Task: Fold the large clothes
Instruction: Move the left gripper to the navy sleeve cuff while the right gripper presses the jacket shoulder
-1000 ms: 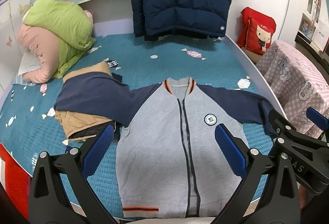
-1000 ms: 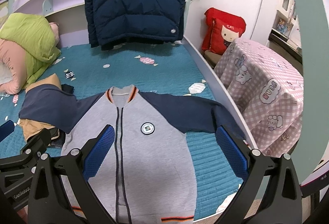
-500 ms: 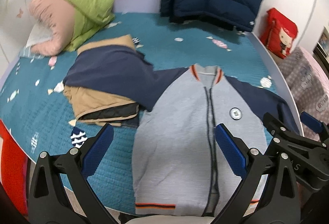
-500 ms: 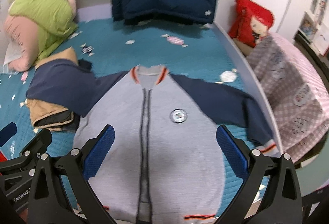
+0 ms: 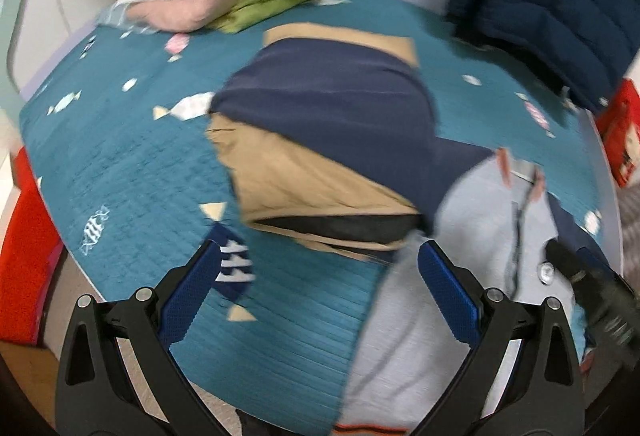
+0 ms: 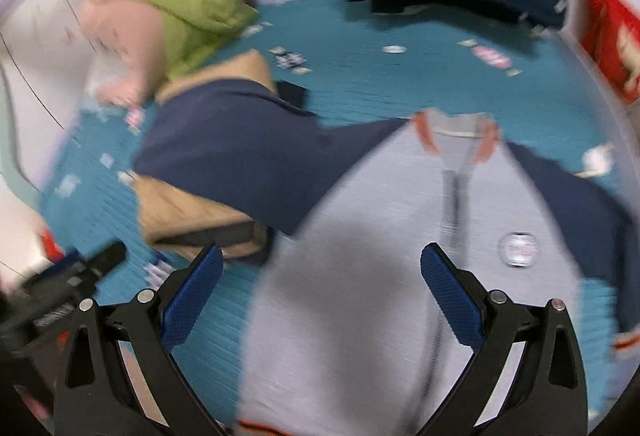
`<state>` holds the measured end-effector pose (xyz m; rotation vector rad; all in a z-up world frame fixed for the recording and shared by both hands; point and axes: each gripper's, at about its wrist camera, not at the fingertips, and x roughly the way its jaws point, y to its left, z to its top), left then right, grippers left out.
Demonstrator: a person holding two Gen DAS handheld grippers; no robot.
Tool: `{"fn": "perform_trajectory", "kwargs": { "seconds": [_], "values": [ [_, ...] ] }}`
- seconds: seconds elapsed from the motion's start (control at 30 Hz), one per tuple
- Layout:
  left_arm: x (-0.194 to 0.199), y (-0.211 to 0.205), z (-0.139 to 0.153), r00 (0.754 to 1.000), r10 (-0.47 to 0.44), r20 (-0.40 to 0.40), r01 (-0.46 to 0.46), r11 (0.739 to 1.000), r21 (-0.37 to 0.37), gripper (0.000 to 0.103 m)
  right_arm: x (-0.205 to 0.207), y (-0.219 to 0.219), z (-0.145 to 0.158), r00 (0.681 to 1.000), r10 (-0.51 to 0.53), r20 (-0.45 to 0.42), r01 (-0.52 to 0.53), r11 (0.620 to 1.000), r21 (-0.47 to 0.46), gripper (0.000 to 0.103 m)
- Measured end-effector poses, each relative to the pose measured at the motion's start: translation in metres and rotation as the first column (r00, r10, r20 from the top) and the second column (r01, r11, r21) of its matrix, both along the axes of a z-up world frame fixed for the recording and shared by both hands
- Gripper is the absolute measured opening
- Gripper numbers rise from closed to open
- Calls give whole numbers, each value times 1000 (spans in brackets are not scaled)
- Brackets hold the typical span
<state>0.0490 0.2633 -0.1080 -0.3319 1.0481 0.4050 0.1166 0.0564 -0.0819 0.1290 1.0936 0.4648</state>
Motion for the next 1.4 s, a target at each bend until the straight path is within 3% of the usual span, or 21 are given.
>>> {"fn": "perform_trajectory", "kwargs": {
  "seconds": [0.07,0.13,0.2,0.27,0.3,0.4,0.43,0.47,0.53,0.67,0.77,0.87,0.93,0.97,1.07,1.1,1.13,1.17,1.23,1.37,1.4],
  "values": [
    [3,21,-6,1000,28,-9,-28,1000,6,98,19,4,-10,1000,-15,2,15,999,31,96],
    [7,51,-14,997,75,-15,-75,997,-11,98,38,11,-22,999,-45,14,45,998,-34,96],
    [12,80,-23,995,98,-22,-99,994,-49,98,51,13,-31,999,-48,18,49,998,-43,86],
    [18,100,-30,993,112,-27,-114,990,-77,98,70,16,-47,998,-49,-30,47,997,-54,60],
    [21,115,-35,991,129,-25,-131,987,-97,98,77,18,-56,997,-57,-57,53,997,-60,55],
    [32,152,-50,988,148,-40,-152,971,-185,98,94,24,-81,992,-47,-113,36,995,-93,26],
    [36,163,-54,987,155,-41,-160,964,-211,98,97,27,-87,990,-43,-135,28,993,-111,9],
    [39,173,-59,984,169,-50,-176,958,-229,98,102,30,-96,985,-46,-167,27,993,-114,4],
    [46,193,-66,977,204,-53,-211,942,-262,98,110,34,-113,976,-47,-212,26,994,-103,4],
    [62,232,-80,971,240,-14,-225,888,-401,98,119,48,-133,975,-38,-220,5,989,-149,4],
    [78,258,-101,952,304,-38,-285,835,-471,97,123,54,-151,963,-46,-265,4,988,-157,4],
    [92,270,-125,934,341,-108,-346,780,-522,88,126,58,-166,958,-43,-282,-5,986,-168,4],
    [98,275,-141,936,341,-86,-316,708,-631,78,130,58,-172,959,-50,-280,4,987,-163,3],
    [100,278,-151,932,350,-94,-315,655,-687,76,131,58,-173,960,-49,-277,3,986,-165,2],
    [100,282,-167,928,360,-92,-289,542,-789,65,135,55,-175,955,-53,-290,6,987,-159,1],
    [97,284,-175,924,370,-97,-277,473,-836,53,134,54,-175,955,-53,-293,8,988,-155,1],
    [92,285,-177,913,397,-93,-275,429,-861,42,134,52,-175,955,-49,-292,5,989,-150,1],
    [89,286,-175,906,415,-79,-269,422,-866,38,132,50,-174,956,-42,-289,-1,989,-148,1],
    [85,283,-163,910,413,-32,-242,466,-851,25,131,49,-174,959,-33,-282,-8,990,-144,1],
    [80,274,-127,908,417,35,-241,589,-772,20,121,42,-171,957,-38,-286,3,992,-123,1],
    [82,270,-115,915,398,62,-229,643,-731,19,120,39,-170,957,-37,-289,2,993,-121,1]
  ]
}}
